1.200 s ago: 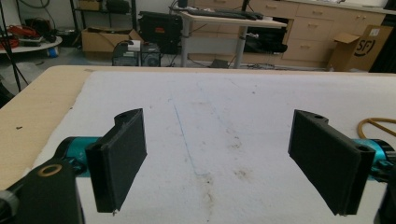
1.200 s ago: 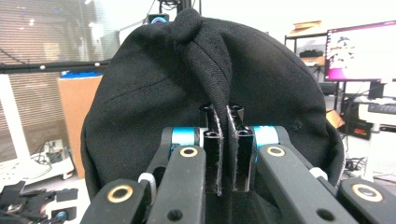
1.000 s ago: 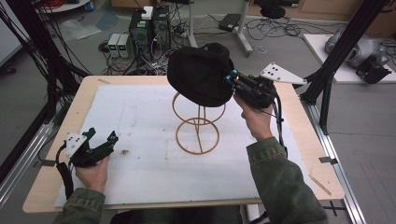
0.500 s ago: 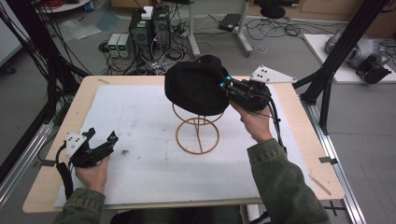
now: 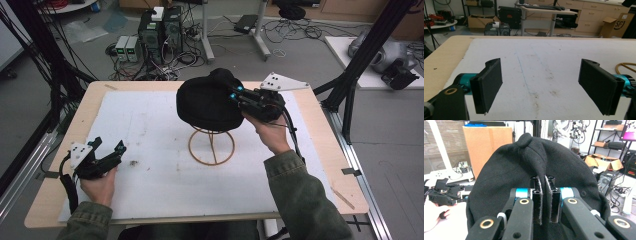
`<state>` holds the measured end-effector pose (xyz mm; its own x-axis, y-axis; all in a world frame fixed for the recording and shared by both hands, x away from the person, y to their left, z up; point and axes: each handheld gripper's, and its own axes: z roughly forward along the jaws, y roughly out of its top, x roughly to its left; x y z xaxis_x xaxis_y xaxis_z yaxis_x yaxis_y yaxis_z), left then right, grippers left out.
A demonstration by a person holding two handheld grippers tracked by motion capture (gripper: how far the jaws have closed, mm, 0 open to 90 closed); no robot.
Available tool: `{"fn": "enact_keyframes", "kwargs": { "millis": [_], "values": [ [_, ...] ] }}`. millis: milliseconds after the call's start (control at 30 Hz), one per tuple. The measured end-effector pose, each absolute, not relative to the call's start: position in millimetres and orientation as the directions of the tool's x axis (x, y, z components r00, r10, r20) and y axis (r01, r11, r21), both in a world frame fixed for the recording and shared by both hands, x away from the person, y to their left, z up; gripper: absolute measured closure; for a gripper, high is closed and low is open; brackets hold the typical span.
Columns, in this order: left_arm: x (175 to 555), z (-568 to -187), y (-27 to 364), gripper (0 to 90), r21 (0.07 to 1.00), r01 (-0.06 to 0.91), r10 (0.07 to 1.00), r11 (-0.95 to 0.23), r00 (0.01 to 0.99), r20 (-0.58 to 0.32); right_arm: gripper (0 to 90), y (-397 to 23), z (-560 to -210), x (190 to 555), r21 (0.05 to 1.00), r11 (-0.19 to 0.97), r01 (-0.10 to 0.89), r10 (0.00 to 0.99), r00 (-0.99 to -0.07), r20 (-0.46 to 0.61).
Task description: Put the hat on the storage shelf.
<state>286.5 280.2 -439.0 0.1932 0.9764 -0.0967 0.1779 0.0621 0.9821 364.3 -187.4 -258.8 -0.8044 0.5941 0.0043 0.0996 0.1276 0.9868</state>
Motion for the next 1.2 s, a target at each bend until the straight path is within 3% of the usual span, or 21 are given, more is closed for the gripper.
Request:
{"fn": "enact_keyframes", "kwargs": {
  "millis": [367, 733, 900, 1067, 1200],
  "values": [
    [286.6, -439.0, 281.4, 19.5, 0.982, 0.173, 0.977, 0.074, 0.187, -0.107, 83.1, -192.0, -267.1, 364.2, 0.988, 0.093, 0.124, 0.587, -0.809, 0.046],
    [286.0, -438.7, 281.2, 19.5, 0.982, 0.179, 0.977, 0.065, 0.191, -0.100, 71.6, -195.9, -273.2, 359.9, 0.987, 0.094, 0.131, 0.593, -0.804, 0.050],
    [285.9, -438.8, 281.5, 19.4, 0.982, 0.177, 0.976, 0.070, 0.190, -0.104, 54.1, -199.5, -276.4, 360.7, 0.986, 0.073, 0.150, 0.603, -0.794, 0.076],
    [285.9, -438.7, 281.3, 19.5, 0.982, 0.180, 0.977, 0.065, 0.190, -0.100, 21.6, -205.9, -280.3, 361.8, 0.987, 0.054, 0.152, 0.605, -0.791, 0.089],
    [285.9, -438.8, 281.3, 19.5, 0.982, 0.179, 0.977, 0.065, 0.189, -0.099, 12.4, -208.7, -281.9, 359.5, 0.990, 0.040, 0.139, 0.650, -0.756, 0.080]
  ]
}}
